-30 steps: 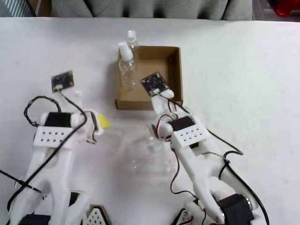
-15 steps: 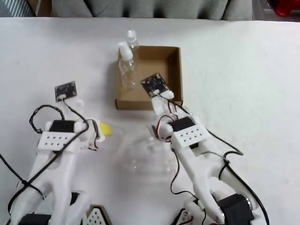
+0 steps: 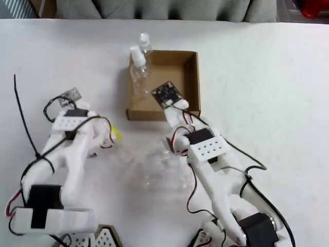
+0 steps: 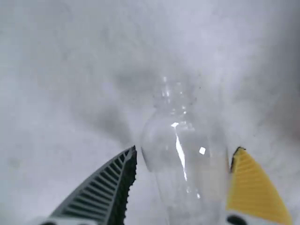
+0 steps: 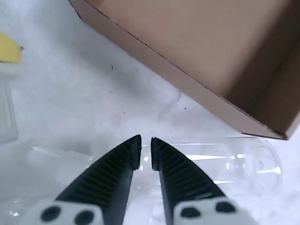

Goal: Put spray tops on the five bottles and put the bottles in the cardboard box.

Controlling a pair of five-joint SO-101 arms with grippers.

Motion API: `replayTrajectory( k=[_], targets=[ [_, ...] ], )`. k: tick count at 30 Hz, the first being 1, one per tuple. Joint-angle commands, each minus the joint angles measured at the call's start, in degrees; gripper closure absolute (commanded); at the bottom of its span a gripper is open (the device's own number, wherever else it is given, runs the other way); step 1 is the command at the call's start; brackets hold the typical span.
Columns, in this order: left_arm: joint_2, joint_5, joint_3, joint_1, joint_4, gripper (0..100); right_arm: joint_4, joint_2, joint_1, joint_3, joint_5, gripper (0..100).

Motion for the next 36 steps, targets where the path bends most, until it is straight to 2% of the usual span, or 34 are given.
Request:
replayTrajectory(
  k=[1,5,7,10,11,13,15,22,25,27,32,36],
  targets=[
    [1.5,1.1,-2.6,-0.2,-3.9,70,0.0,-2.2,0.1,-0.4,0.7,98.1],
    [2.1,0.8,-0.7,-0.2,-7.9,73,0.0,-2.2,0.0,-0.4,0.7,98.1],
    [2.1,0.7,-0.7,-0.1,-8.0,81,0.0,-2.2,0.0,-0.4,0.7,98.1],
    [2.1,-2.2,-1.1,-0.1,-8.4,97,0.0,-2.2,0.0,-0.4,0.8,98.1],
    [2.0,-3.2,-1.1,-0.1,-9.1,99,0.0,-2.2,0.0,-0.4,0.8,98.1],
    [2.0,-4.0,-1.1,-0.1,-9.4,94,0.0,-2.2,0.0,-0.4,0.8,98.1],
    [2.0,-6.6,-1.1,-0.4,-9.1,94,0.0,-2.2,0.0,-0.4,0.8,98.1],
    [2.4,-37.9,-5.3,-0.6,-5.5,94,0.0,-2.2,0.1,-0.4,0.8,98.1],
    [2.4,-47.2,-5.5,-0.7,-5.7,94,0.0,-2.2,0.1,-0.4,0.8,98.1],
    [2.5,-48.0,-5.5,-0.7,-6.1,94,0.0,-2.2,0.1,-0.4,0.8,98.1],
    [2.5,-41.2,-5.5,-0.7,-6.3,93,0.0,-2.2,0.1,-0.4,0.7,98.1],
    [2.4,-40.5,-6.0,-0.7,-6.0,93,0.0,-2.2,0.4,-0.4,0.7,98.1]
  ],
)
